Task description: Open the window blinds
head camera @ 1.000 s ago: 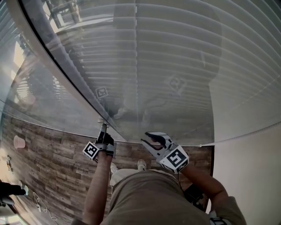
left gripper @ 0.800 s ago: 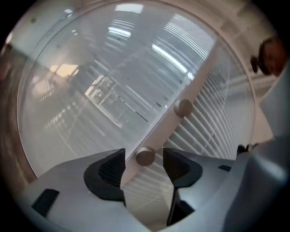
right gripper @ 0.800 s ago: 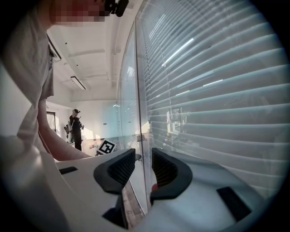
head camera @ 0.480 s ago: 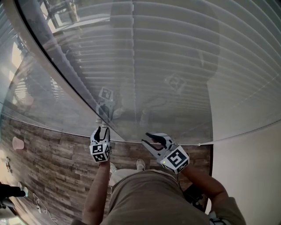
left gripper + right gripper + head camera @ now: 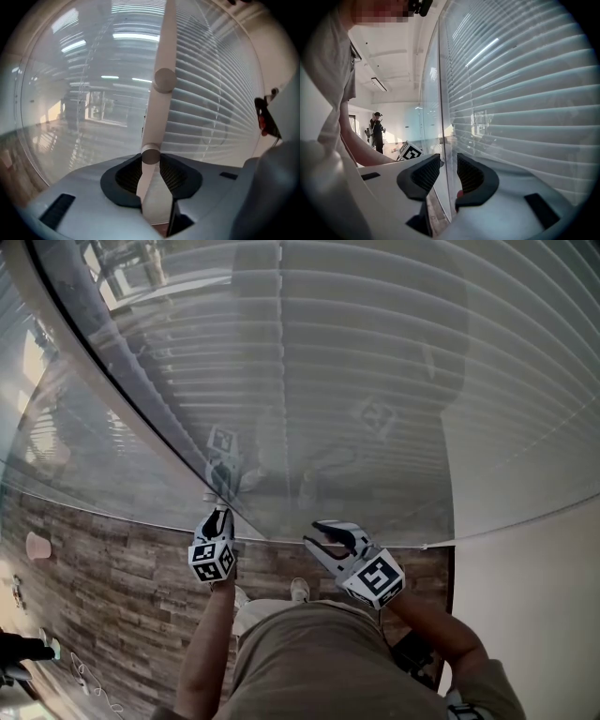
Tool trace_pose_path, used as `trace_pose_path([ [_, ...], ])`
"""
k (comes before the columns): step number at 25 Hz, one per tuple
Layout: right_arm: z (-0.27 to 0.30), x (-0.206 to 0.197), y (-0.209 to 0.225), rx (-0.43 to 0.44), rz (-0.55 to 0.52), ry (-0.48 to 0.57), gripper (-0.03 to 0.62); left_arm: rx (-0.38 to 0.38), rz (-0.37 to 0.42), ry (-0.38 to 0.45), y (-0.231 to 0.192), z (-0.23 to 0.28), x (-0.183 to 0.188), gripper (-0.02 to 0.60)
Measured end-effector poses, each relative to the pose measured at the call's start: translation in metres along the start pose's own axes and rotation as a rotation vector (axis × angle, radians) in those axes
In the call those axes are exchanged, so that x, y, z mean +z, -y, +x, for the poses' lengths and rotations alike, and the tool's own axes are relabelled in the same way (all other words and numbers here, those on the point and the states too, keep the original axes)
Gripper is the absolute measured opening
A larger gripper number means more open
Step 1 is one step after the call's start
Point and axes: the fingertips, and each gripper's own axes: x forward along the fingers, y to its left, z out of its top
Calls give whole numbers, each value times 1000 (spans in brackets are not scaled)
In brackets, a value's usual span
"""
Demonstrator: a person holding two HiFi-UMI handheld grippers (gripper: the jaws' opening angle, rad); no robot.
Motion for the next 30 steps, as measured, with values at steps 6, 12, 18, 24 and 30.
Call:
trace_pose_path([
  [6,3,-1,0,8,-5,-1,121,-82,-302,17,-1,1,-1,130],
  [12,9,-3,0,20,-2,-7,121,-188,-690,89,-2,3,3,130],
  [18,12,-1,1,25,1,-4,121,-341,-1116,203,-4,4,5,130],
  [24,16,-2,-2,38,5,-8,121,-416,-1281,271,-5,3,9,130],
  [30,19,2,-5,48,-7,5,121,-163,-568,102,-7,1,3,207],
])
